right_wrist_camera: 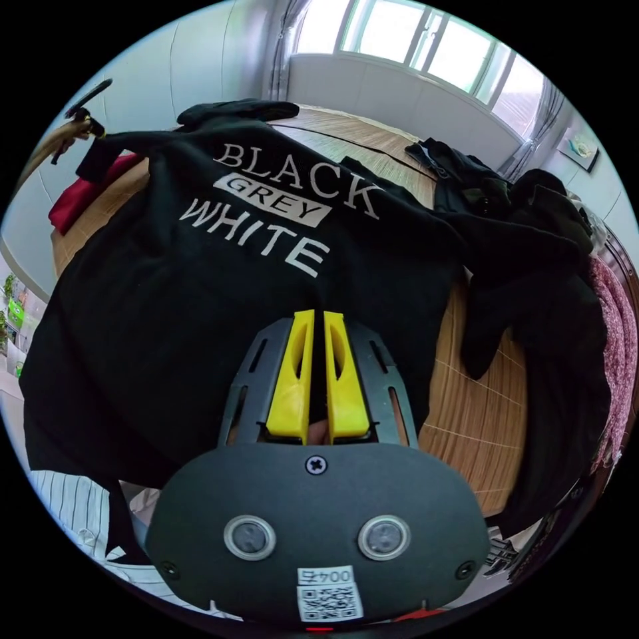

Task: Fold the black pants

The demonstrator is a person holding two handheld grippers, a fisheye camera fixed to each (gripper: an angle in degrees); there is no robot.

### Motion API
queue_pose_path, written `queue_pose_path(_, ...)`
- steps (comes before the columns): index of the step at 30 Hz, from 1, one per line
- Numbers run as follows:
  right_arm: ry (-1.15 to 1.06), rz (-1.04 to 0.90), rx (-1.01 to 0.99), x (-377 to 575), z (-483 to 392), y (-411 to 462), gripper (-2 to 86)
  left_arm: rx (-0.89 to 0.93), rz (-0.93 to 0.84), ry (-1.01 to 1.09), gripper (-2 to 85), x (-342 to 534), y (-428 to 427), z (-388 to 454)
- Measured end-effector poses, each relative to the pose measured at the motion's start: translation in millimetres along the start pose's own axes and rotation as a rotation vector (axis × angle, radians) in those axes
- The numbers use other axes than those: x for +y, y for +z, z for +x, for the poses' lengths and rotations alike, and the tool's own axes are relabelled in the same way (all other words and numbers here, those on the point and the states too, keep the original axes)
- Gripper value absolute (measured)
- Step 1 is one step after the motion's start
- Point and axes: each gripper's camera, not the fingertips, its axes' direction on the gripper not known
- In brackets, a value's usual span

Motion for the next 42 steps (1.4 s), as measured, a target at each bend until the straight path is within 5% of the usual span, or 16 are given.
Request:
queue_pose_path(7,0.135,0.083,-0.223,-14,66,-41,5.2,-0.025,-0.012,-0.129,1.2,37,50,-11)
queue_pose_path(11,0.167,0.183,-0.179,-77,117,-66,6.1,0.291,0.324,-0.15,0.6,50,-11,-1)
queue_pose_path(16,0.143,0.168,-0.125,-188,132,-33,4.8,0.627,0.41,0.136,0.3,34,-47,140)
queue_pose_path(26,0.164,-0.088,0.014,-292,136,93,3.0,0.322,0.249,0.394,0.2,-16,29,357)
queue_pose_path(33,0.227,-0.078,0.074,-350,181,109,2.6,0.241,0.311,0.37,0.1,-56,47,365)
queue_pose_path(42,0.327,0.089,-0.231,-325,231,7,-0.3,0.06,0.375,0.464,0.5,-31,36,336)
